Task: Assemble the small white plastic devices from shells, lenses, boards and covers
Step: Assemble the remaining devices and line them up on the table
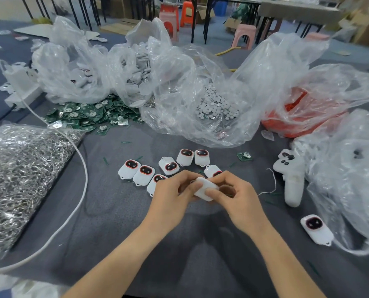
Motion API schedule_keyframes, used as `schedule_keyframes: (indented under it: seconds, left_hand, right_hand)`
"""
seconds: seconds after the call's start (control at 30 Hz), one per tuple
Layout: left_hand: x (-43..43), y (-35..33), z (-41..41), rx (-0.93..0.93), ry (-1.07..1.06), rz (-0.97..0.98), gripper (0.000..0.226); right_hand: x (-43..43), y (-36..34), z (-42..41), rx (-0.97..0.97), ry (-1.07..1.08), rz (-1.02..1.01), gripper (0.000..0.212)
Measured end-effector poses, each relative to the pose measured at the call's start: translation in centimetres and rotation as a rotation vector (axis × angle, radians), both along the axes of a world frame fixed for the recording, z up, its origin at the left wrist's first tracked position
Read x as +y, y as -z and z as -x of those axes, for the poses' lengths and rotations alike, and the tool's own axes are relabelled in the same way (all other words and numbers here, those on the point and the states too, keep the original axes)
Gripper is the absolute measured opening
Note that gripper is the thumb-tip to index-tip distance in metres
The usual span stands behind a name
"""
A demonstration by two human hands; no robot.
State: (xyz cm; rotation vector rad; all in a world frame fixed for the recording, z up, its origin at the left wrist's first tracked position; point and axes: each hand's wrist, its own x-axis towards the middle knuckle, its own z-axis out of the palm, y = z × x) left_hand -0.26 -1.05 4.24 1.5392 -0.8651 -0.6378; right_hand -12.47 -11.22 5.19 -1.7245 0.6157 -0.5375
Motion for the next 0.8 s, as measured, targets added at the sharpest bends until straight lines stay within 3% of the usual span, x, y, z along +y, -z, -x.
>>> schedule_keyframes:
  seconds: [0.13, 0.4, 0.5, 0.6, 0.8]
  left_hand:
    - [0.1, -0.3, 0.1, -0.117, -0.019, 0.004, 0.021]
    - [0.0, -0.6, 0.4, 0.224, -0.113, 0.017, 0.014]
    - [0.5, -0.9, 0.0, 0.317, 0.016, -0.033, 0.013]
    - [0.9, -1.3, -0.3, 0.251, 0.165, -0.111, 0.017]
    - [1.4, -1.7, -0.3, 0.246, 0.193, -0.08, 0.01]
  right_hand:
    - [0.8, -0.2, 0.2, -0.056, 0.056, -0.015, 0.023]
    - [1.6, -0.2, 0.3, -0.102, 0.114, -0.131, 0.034]
    - [1.7, 0.3, 0.4, -0.064, 0.11, -0.096, 0.026]
    - [1.7, 0.3, 0.6, -0.051, 0.056, -0.097, 0.02]
    - [2.2, 0.1, 1.1, -0.148, -0.014, -0.148, 0.012]
